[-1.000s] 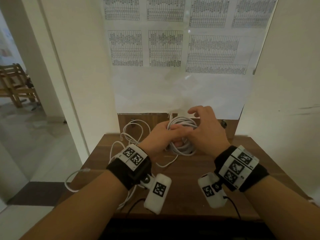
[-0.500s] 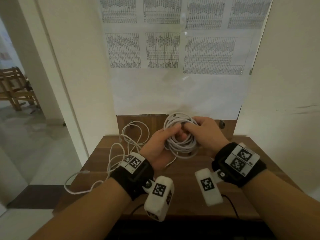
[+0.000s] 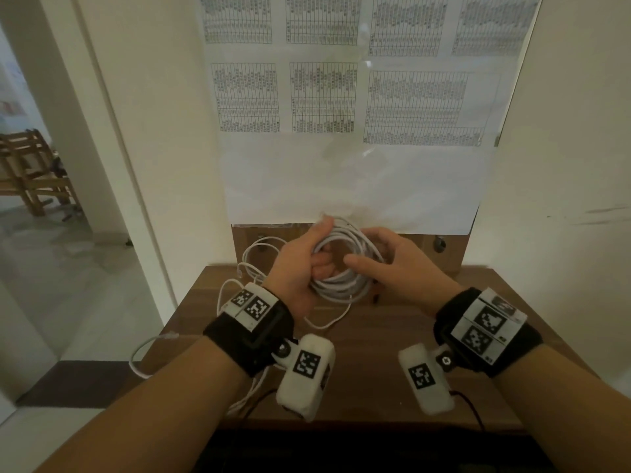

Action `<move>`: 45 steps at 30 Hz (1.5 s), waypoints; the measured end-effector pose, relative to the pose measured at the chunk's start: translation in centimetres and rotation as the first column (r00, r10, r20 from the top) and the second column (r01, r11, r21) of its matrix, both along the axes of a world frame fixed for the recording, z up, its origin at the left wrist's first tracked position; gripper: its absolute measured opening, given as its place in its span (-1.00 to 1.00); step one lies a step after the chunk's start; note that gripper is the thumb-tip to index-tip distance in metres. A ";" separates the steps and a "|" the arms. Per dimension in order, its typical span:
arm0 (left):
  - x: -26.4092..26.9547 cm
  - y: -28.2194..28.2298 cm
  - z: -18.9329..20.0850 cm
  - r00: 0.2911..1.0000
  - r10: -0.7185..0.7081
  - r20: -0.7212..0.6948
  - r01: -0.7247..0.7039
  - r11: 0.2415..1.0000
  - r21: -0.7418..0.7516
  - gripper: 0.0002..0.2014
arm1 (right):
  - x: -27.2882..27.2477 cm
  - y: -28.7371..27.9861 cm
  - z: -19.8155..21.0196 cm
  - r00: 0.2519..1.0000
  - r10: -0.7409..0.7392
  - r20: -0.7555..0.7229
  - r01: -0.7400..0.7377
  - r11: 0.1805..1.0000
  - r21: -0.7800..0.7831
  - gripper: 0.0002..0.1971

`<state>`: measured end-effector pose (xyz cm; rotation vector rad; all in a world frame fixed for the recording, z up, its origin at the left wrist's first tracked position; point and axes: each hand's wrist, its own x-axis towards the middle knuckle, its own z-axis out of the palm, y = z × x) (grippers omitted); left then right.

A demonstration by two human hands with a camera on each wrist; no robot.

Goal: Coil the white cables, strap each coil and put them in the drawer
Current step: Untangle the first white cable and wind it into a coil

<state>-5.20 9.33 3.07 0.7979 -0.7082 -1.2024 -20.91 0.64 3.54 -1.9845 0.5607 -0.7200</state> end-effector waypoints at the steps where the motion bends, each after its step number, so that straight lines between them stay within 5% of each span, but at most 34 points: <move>1: 0.4 0.1 0.2 0.999 0.043 -0.025 -0.042 0.999 0.009 -0.56 | -0.3 -0.1 -0.3 0.999 -0.021 -0.043 0.019 0.998 -0.061 -0.27; 3: 1.4 0.4 0.9 0.989 0.114 -0.096 -0.112 0.993 0.025 -0.57 | -1.1 -0.2 -1.1 0.991 -0.067 -0.117 0.050 0.988 -0.145 -0.29; 8: 4.2 0.6 2.5 0.889 0.320 -0.327 -0.309 0.947 0.088 -0.66 | -2.4 -2.2 -3.4 0.939 -0.313 -0.145 0.269 0.927 -0.262 -0.79; 13: 4.8 0.1 2.8 0.781 0.573 -0.249 -0.545 0.820 0.174 -0.75 | -2.6 -1.7 -3.2 0.927 -0.343 -0.154 0.211 0.813 -0.542 -0.93; 15: 4.2 -0.2 2.3 0.747 0.659 -0.087 -0.635 0.746 0.198 -0.69 | -1.8 -0.8 -2.4 0.895 -0.342 -0.287 0.060 0.730 -0.680 -0.83; 18: 3.2 -0.8 1.0 0.671 0.657 0.345 -0.721 0.687 0.093 -0.59 | -0.5 0.9 -1.0 0.861 -0.286 -0.420 -0.139 0.662 -0.736 -0.76; 21: 2.1 -1.2 -0.4 0.404 0.533 0.743 -0.637 0.747 -0.189 -0.58 | 0.2 2.1 0.1 0.909 -0.082 -0.408 -0.223 0.732 -0.644 -0.80; 23: 1.1 -1.1 -0.9 0.307 0.429 0.849 -0.485 0.839 -0.248 -0.56 | 0.5 1.9 0.7 0.962 0.004 -0.272 -0.161 0.815 -0.557 -0.86; 25: 0.5 -1.0 -1.3 0.370 0.356 0.858 -0.386 0.899 -0.206 -0.48 | 0.6 1.0 0.9 0.993 -0.043 -0.109 -0.020 0.857 -0.515 -0.90; 29: -0.6 -0.7 -1.5 0.635 0.210 0.744 -0.267 0.963 -0.044 -0.14 | 0.8 -0.2 0.4 0.968 -0.235 0.092 0.252 0.867 -0.431 -0.89; 33: -1.2 -0.5 -1.3 0.895 0.066 0.442 -0.052 0.998 -0.045 -0.46 | 0.9 0.3 0.3 0.967 -0.229 0.109 0.240 0.966 -0.098 -0.65; 39: -1.2 -0.3 -0.5 0.985 -0.012 0.170 0.019 0.999 -0.044 -0.69 | 1.2 0.5 0.5 0.994 -0.112 0.017 0.110 0.990 0.088 -0.37; 42: -0.8 -0.2 0.0 0.995 -0.063 0.076 0.067 0.997 -0.049 -0.73 | 0.7 0.5 0.4 0.993 0.075 0.088 -0.100 0.940 0.325 -0.64; 45: -0.6 -0.5 -0.1 0.995 -0.009 0.097 0.013 0.999 -0.044 -0.67 | 0.8 1.1 0.1 0.984 0.064 0.166 -0.124 0.918 0.378 -0.69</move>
